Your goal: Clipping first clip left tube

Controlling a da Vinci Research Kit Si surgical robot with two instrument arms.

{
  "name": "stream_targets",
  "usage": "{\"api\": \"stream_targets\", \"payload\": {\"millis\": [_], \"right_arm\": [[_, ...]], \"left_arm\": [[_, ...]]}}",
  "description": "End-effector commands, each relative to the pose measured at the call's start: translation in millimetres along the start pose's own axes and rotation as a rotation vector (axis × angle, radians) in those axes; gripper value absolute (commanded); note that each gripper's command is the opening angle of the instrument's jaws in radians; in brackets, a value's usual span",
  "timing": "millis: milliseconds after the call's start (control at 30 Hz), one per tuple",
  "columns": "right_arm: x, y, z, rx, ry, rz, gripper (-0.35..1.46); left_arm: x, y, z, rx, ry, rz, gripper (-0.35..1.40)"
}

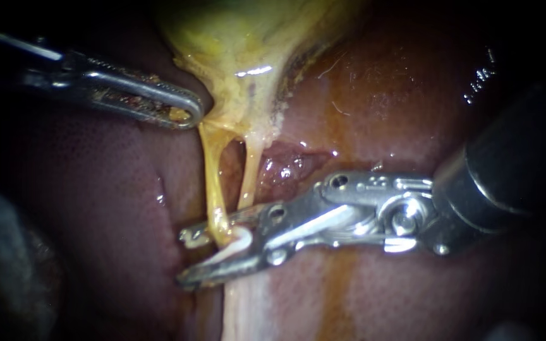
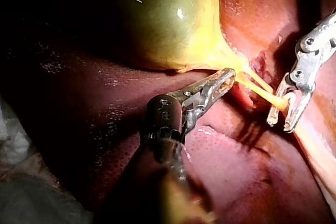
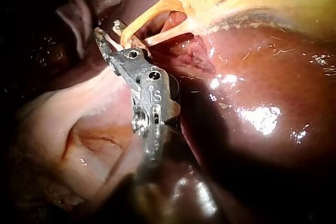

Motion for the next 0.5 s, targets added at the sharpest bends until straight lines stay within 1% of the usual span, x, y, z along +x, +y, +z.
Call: {"api": "stream_targets", "payload": {"millis": [33, 167, 233, 333, 500], "right_arm": [[0.0, -0.1, 0.0, 0.001, -0.003, 0.009, -0.08], [-0.1, -0.1, -0.2, 0.002, -0.005, 0.044, -0.23], [-0.2, -0.1, -0.3, 0.002, -0.007, 0.073, -0.35], [-0.3, -0.2, -0.7, 0.002, -0.012, 0.120, -0.35], [-0.4, -0.3, -1.0, 0.002, -0.016, 0.126, -0.35]], "left_arm": [[0.0, 0.0, 0.0, 0.000, 0.000, 0.000, -0.35], [0.0, 0.0, 0.0, 0.000, 0.000, 0.000, -0.35], [0.0, 0.0, 0.0, 0.000, 0.000, 0.000, -0.35], [0.0, 0.0, 0.0, 0.000, 0.000, 0.000, -0.35], [0.0, 0.0, 0.0, 0.000, 0.000, 0.000, -0.35]]}}
